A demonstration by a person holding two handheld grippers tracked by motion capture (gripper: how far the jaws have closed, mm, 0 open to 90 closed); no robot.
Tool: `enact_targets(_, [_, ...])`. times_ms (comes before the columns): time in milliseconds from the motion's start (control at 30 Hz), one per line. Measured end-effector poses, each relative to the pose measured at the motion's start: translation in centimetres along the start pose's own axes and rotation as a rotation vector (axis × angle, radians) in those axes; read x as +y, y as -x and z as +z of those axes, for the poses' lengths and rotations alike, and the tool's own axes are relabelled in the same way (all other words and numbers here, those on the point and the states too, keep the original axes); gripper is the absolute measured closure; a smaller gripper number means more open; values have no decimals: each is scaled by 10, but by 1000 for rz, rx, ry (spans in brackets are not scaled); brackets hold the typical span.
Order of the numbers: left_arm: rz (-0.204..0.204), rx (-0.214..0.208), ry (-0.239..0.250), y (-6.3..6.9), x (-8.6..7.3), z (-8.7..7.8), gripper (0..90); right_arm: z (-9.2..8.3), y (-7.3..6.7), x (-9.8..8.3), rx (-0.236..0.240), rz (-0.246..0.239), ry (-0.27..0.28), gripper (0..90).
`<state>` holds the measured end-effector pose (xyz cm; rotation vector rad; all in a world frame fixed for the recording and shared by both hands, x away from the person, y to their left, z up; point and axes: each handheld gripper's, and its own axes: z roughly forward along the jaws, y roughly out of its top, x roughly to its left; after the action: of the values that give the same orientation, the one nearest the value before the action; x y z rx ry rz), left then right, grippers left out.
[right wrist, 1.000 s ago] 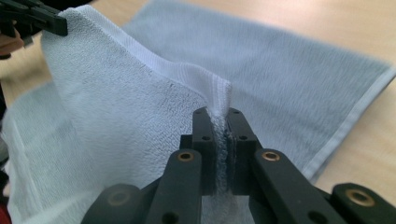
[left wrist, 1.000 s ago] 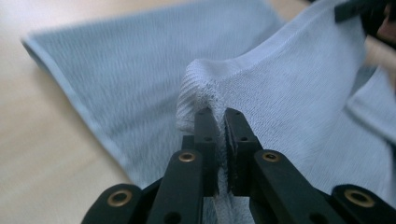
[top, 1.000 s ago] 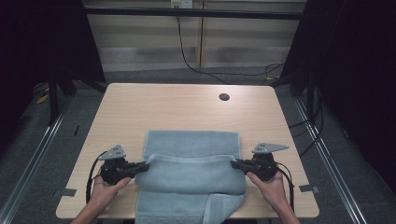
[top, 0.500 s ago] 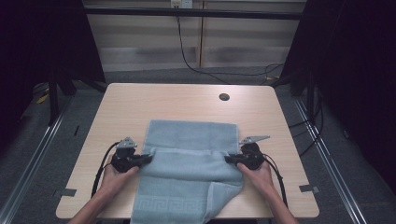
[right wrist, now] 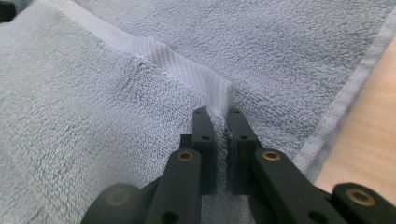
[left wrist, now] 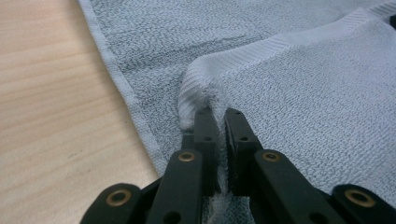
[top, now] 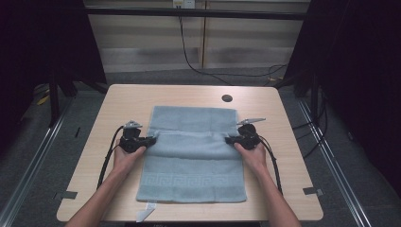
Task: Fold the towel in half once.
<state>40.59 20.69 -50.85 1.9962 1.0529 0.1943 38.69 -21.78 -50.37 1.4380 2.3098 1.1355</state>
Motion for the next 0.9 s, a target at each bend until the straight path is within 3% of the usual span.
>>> enact_targets(133, [0,-20,40,3,-2,-7,848,0,2,4,-2,9,22,848])
enact_targets(167, [0,-48,62,4,-1,-14,848,-2,1,5,6,10,30,848])
enact_targets(233, [20,-65,95,9,3,-26,848,-13,-1,8,29,-7,66,847])
enact_targets(400, [59,-159,228,32,9,-72,847,-65,-17,20,96,-44,227,846])
enact_targets(467, [107,-165,244,45,4,-86,847,-83,-26,20,117,-68,265,845])
enact_targets(567, [134,-199,232,57,-10,-99,836,-108,-43,8,156,-107,304,838])
enact_targets(700, [169,-198,150,63,-37,-101,826,-118,-57,-21,168,-144,247,815])
enact_targets(900, [174,-245,72,69,-68,-103,783,-118,-63,-74,171,-117,151,754])
